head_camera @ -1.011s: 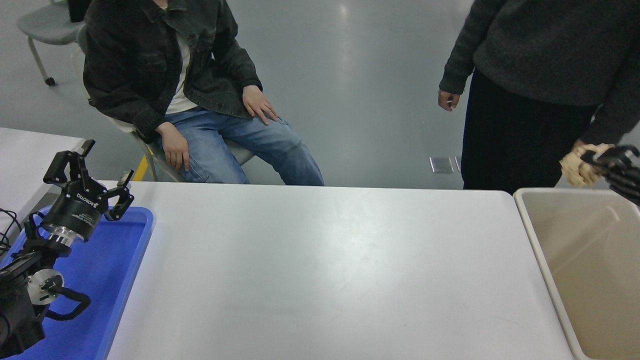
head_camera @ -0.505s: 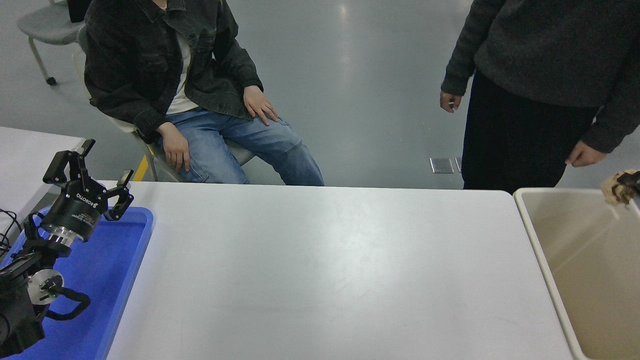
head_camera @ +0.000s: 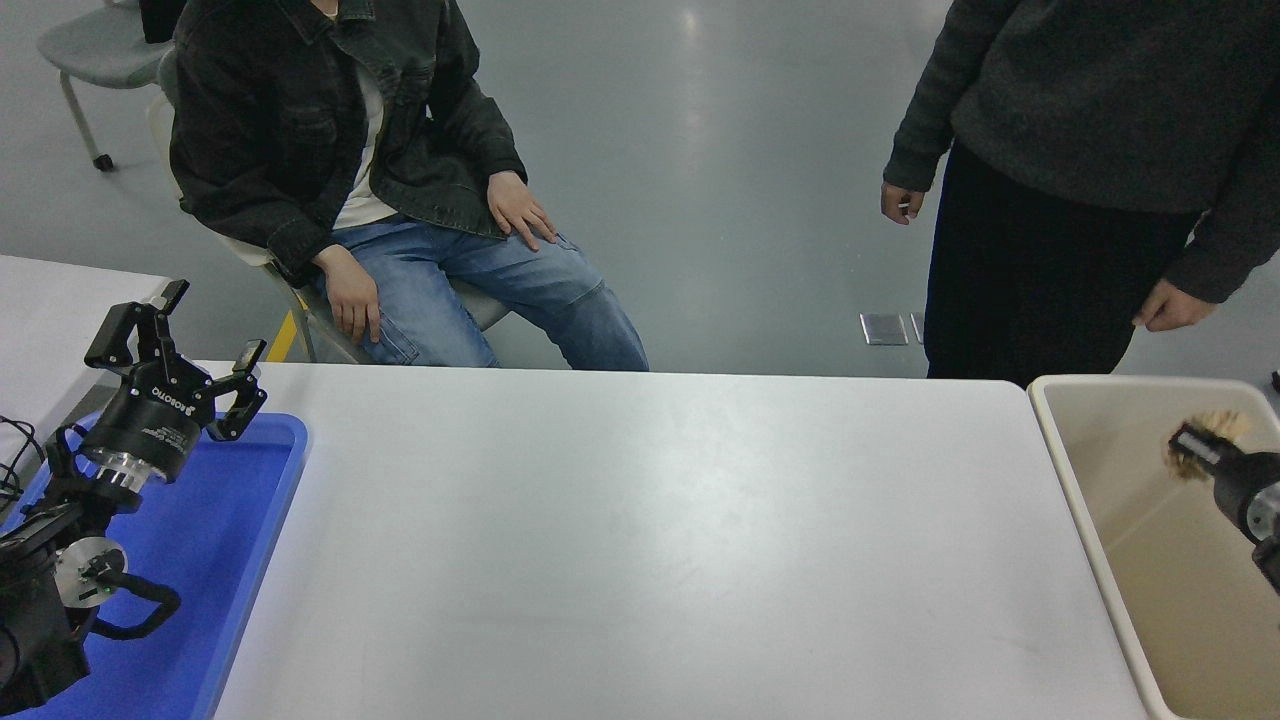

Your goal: Clean the table surface

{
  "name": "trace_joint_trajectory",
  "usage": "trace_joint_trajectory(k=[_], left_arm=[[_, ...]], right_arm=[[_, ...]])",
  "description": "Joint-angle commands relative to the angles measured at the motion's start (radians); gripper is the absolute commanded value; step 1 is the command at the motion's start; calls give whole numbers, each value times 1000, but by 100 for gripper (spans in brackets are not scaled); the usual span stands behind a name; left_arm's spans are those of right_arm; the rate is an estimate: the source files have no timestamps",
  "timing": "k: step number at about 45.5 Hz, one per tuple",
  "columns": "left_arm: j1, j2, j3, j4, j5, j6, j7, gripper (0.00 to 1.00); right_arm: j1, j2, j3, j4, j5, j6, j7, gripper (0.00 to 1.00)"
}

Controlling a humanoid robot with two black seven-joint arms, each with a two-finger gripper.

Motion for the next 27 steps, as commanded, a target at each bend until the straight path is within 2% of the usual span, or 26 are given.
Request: trace_joint_trajectory(k=[1,11,27], left_arm=[[0,0,0,-1,0,0,0,100],[0,0,0,0,0,0,0,100],[0,0,0,0,0,0,0,100]], right_arm=[[-39,51,-45,-41,-4,-40,-65,3],[-62,97,-87,-87,0,-40,-98,5],[-74,95,-87,-91,1,-42,-101,7]])
